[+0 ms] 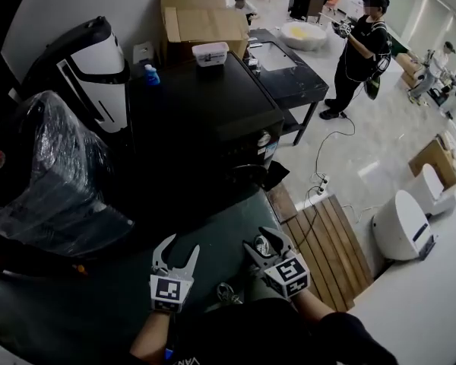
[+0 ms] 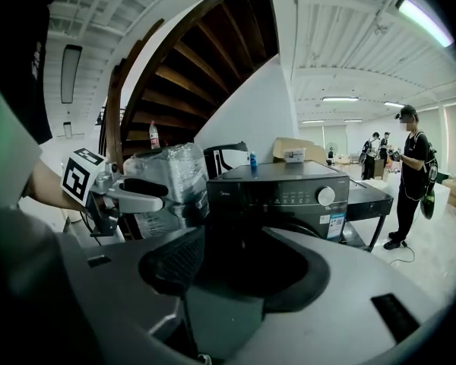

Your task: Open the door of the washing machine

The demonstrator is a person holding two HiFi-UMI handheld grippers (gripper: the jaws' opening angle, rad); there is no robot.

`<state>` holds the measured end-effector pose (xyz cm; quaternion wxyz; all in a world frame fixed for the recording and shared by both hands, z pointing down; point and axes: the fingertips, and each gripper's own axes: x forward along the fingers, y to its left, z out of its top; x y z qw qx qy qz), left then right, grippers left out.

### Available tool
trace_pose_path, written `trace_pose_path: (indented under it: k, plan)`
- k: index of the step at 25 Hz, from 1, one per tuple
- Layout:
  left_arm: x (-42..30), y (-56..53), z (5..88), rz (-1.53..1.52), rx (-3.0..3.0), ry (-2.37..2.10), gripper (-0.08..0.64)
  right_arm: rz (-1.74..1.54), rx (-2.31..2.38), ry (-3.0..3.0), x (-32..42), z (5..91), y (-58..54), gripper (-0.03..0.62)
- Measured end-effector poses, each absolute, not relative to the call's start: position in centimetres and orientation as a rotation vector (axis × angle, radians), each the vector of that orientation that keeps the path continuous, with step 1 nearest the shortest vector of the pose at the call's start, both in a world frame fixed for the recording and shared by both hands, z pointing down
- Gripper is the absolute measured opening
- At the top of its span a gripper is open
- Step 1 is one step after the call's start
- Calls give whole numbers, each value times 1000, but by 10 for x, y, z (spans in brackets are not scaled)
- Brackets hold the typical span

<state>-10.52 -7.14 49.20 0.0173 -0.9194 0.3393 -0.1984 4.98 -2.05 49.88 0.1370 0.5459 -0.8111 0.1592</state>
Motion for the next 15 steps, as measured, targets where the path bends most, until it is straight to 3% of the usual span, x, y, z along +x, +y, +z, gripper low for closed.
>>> trace_pose_path:
  k: [15]
  plan:
    - [-9, -168, 563, -836, -2906, 926, 218, 523, 1509, -2249, 136, 563, -127, 224]
